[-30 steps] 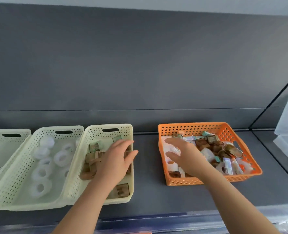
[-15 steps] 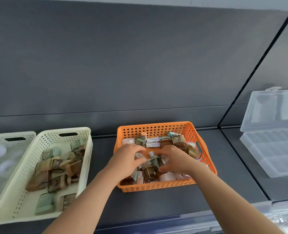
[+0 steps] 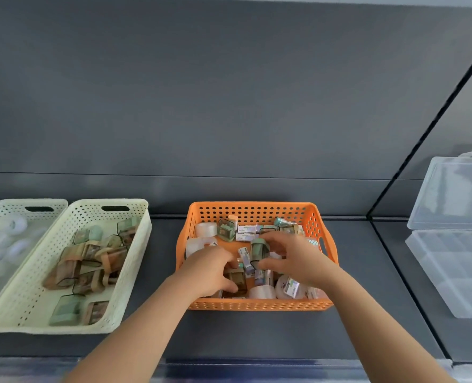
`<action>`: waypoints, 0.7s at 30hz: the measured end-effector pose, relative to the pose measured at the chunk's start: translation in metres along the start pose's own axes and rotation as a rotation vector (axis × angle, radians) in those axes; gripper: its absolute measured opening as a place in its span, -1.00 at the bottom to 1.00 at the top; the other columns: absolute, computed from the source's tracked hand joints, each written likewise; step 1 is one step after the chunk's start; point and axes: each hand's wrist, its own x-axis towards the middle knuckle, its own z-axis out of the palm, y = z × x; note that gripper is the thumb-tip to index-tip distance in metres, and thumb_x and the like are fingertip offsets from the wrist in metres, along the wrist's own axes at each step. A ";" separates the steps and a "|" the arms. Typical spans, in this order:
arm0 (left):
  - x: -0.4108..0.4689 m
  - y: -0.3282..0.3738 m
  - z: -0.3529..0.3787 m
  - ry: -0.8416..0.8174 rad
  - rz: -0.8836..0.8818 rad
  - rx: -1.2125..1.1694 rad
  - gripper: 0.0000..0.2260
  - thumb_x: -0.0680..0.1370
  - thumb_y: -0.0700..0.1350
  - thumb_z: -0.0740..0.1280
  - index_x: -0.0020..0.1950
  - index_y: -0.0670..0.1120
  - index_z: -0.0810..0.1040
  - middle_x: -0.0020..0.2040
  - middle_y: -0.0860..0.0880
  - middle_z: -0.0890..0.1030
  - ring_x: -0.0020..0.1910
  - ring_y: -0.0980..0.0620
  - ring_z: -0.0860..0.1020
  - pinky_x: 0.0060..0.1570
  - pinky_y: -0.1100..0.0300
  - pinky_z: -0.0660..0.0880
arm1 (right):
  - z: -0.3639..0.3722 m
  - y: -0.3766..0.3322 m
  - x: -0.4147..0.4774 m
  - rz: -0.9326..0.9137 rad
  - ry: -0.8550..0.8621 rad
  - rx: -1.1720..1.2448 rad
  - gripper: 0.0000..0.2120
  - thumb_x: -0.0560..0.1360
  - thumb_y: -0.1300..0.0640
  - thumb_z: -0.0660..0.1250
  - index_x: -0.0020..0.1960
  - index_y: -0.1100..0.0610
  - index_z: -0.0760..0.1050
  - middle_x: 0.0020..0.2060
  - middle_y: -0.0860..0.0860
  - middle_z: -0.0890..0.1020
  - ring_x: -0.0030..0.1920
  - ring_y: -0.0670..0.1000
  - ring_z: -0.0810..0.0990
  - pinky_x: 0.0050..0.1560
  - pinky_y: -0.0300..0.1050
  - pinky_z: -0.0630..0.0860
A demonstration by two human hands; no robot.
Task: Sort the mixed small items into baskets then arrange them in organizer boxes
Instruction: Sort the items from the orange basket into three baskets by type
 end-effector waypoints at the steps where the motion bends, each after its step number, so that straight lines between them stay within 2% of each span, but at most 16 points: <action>1: 0.000 -0.001 0.000 0.017 0.002 -0.001 -0.65 0.42 0.06 0.46 0.17 0.02 0.55 0.06 0.06 0.59 -0.05 0.09 0.53 -0.14 0.25 0.48 | -0.001 0.000 -0.002 -0.002 0.001 0.020 -0.67 0.45 0.02 0.43 0.19 -0.04 0.49 0.00 -0.19 0.60 0.03 -0.16 0.57 0.08 -0.24 0.52; 3: 0.002 -0.002 0.002 0.022 0.006 0.006 -0.61 0.42 0.08 0.45 0.23 0.06 0.55 0.12 0.08 0.60 0.02 0.10 0.54 -0.03 0.23 0.50 | -0.002 0.001 -0.005 0.002 0.009 0.049 -0.63 0.45 0.02 0.43 0.23 -0.01 0.48 0.05 -0.12 0.61 0.08 -0.12 0.58 0.16 -0.14 0.53; 5: 0.002 -0.002 0.004 -0.004 -0.007 0.014 -0.48 0.37 0.15 0.47 0.29 0.09 0.51 0.19 0.08 0.58 0.10 0.06 0.53 0.07 0.15 0.52 | -0.003 0.001 -0.007 0.007 0.020 0.066 -0.57 0.45 0.02 0.43 0.29 0.01 0.45 0.09 -0.11 0.60 0.12 -0.11 0.56 0.19 -0.12 0.52; 7: 0.001 -0.001 0.007 -0.015 -0.022 0.015 -0.45 0.35 0.17 0.48 0.31 0.10 0.48 0.21 0.06 0.57 0.12 0.03 0.52 0.10 0.12 0.51 | -0.003 -0.001 -0.009 0.004 0.030 0.084 -0.53 0.45 0.02 0.43 0.32 0.00 0.43 0.12 -0.12 0.59 0.14 -0.11 0.55 0.23 -0.13 0.50; 11: 0.004 0.000 0.008 -0.039 -0.035 -0.038 -0.55 0.34 0.09 0.51 0.17 0.09 0.47 0.10 0.05 0.58 0.02 0.03 0.53 0.01 0.11 0.52 | -0.001 -0.006 -0.010 0.016 0.059 0.119 -0.57 0.45 0.05 0.43 0.29 -0.01 0.45 0.11 -0.14 0.60 0.15 -0.13 0.56 0.22 -0.20 0.48; 14: 0.005 -0.001 0.008 -0.055 -0.013 -0.103 -0.63 0.35 0.01 0.52 0.04 0.07 0.41 -0.03 0.06 0.55 -0.10 0.05 0.52 -0.15 0.15 0.51 | 0.002 -0.009 -0.013 0.037 0.091 0.133 -0.57 0.44 0.03 0.44 0.27 -0.03 0.46 0.08 -0.18 0.60 0.12 -0.17 0.57 0.23 -0.14 0.50; 17: 0.001 -0.005 0.006 0.035 0.029 -0.198 -0.70 0.39 -0.12 0.50 -0.07 0.06 0.40 -0.10 0.08 0.51 -0.18 0.12 0.48 -0.30 0.25 0.37 | 0.007 -0.011 -0.015 0.078 0.157 0.167 -0.57 0.41 0.01 0.46 0.25 -0.03 0.47 0.05 -0.18 0.62 0.09 -0.18 0.58 0.22 -0.08 0.52; 21: -0.021 -0.018 -0.017 0.265 0.104 -0.306 -0.71 0.40 -0.10 0.49 -0.06 0.04 0.39 -0.05 0.14 0.49 -0.13 0.18 0.49 -0.21 0.32 0.39 | 0.016 -0.029 -0.008 0.061 0.231 0.221 -0.60 0.40 0.03 0.48 0.21 0.02 0.51 -0.02 -0.15 0.67 0.03 -0.17 0.62 0.16 -0.03 0.56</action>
